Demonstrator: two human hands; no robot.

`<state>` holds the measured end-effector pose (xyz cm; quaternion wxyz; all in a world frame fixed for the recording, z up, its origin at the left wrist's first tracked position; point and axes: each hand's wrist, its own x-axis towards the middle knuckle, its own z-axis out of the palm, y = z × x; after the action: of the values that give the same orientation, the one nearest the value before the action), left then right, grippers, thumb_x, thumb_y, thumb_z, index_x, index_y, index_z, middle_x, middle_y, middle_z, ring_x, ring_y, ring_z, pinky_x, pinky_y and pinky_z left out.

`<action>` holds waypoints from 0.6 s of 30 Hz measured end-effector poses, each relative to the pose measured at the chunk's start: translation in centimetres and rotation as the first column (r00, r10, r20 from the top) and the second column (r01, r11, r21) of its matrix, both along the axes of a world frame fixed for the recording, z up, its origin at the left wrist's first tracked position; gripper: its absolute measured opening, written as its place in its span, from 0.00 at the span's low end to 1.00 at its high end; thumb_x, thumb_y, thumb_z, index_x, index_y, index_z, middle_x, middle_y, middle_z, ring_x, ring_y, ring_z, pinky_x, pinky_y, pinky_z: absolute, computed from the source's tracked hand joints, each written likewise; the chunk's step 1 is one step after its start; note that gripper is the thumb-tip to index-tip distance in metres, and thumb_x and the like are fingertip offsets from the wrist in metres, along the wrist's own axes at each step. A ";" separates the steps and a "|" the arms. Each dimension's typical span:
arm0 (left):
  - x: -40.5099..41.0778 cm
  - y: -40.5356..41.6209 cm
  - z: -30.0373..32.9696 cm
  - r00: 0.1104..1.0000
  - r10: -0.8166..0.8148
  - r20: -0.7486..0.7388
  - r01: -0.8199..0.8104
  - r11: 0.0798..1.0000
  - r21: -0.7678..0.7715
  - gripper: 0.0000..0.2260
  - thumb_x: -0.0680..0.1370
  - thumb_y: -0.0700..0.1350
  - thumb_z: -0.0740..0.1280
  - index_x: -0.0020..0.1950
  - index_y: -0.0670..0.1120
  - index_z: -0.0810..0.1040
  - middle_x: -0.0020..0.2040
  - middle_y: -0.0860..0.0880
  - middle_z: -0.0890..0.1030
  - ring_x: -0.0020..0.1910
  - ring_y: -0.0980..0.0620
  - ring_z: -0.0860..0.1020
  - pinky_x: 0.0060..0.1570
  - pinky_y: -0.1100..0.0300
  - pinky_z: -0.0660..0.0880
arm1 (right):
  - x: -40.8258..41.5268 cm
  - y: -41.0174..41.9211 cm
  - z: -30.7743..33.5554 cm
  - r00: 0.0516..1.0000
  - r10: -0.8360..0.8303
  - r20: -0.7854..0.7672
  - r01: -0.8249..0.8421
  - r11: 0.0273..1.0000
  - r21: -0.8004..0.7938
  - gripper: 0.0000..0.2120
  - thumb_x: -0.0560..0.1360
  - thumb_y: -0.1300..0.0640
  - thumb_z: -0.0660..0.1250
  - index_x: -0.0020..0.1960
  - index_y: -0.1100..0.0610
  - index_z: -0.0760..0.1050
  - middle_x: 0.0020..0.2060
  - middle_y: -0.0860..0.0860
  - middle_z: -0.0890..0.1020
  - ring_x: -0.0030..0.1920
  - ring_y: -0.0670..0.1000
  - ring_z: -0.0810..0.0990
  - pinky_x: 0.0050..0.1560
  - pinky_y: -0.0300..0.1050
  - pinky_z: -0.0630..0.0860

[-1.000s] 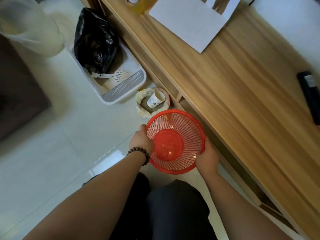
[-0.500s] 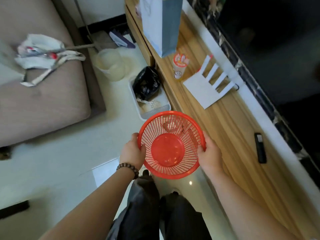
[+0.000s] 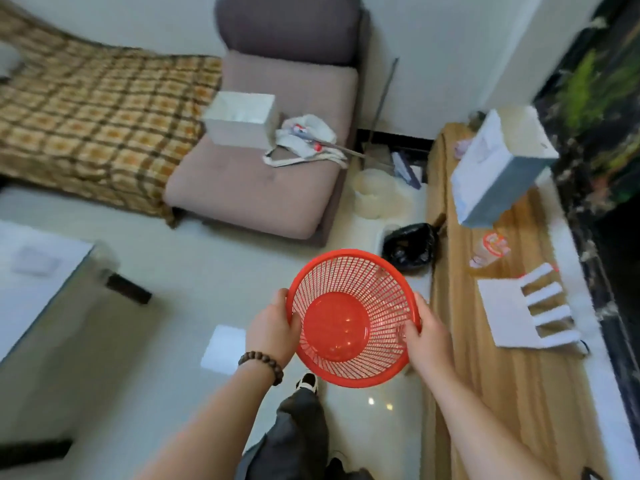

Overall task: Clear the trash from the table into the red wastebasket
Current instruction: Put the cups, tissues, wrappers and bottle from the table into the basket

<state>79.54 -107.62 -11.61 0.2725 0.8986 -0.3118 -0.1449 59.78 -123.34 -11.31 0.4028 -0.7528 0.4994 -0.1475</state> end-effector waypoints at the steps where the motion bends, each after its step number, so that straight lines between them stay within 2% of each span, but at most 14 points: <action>1: 0.6 1.9 0.3 0.998 0.062 0.002 -0.062 0.998 0.001 0.12 0.77 0.52 0.60 0.59 0.51 0.68 0.37 0.52 0.79 0.34 0.48 0.79 0.32 0.53 0.77 | 1.6 0.6 0.0 0.998 0.066 -0.003 -0.066 0.998 -0.005 0.24 0.77 0.63 0.59 0.72 0.51 0.64 0.64 0.52 0.77 0.63 0.54 0.74 0.66 0.51 0.71; 4: 2.1 8.1 1.1 0.966 0.256 0.045 -0.257 0.967 0.004 0.11 0.76 0.52 0.61 0.58 0.52 0.70 0.38 0.52 0.80 0.36 0.48 0.79 0.34 0.53 0.77 | 6.7 3.2 0.2 0.964 0.268 0.002 -0.267 0.963 -0.032 0.24 0.77 0.63 0.59 0.72 0.52 0.64 0.64 0.52 0.76 0.64 0.54 0.74 0.64 0.48 0.71; 7: 3.0 14.4 1.9 0.907 0.414 0.071 -0.414 0.910 -0.021 0.11 0.76 0.50 0.62 0.57 0.50 0.71 0.41 0.50 0.81 0.39 0.47 0.79 0.36 0.51 0.76 | 11.8 6.5 0.5 0.885 0.465 -0.006 -0.465 0.884 -0.053 0.23 0.77 0.61 0.58 0.72 0.51 0.64 0.61 0.52 0.77 0.60 0.53 0.76 0.60 0.46 0.73; 12: 3.5 23.7 3.1 0.770 0.634 0.073 -0.633 0.773 -0.040 0.13 0.77 0.50 0.61 0.60 0.49 0.70 0.43 0.49 0.82 0.39 0.47 0.80 0.36 0.50 0.77 | 19.6 13.8 1.0 0.740 0.673 0.005 -0.671 0.738 -0.078 0.22 0.79 0.58 0.58 0.72 0.51 0.64 0.64 0.50 0.76 0.62 0.51 0.74 0.61 0.42 0.69; 18: 3.5 34.3 3.4 0.547 0.834 0.076 -0.832 0.551 -0.060 0.11 0.77 0.49 0.62 0.60 0.52 0.71 0.38 0.52 0.80 0.34 0.49 0.78 0.32 0.53 0.75 | 27.5 24.6 1.2 0.511 0.860 -0.014 -0.858 0.508 -0.077 0.22 0.78 0.57 0.58 0.72 0.49 0.64 0.65 0.50 0.76 0.63 0.51 0.75 0.65 0.50 0.72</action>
<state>83.02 -73.34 -8.21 0.3010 0.9425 0.1372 0.0473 87.26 -98.76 -10.10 0.4011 -0.9136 0.0507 0.0428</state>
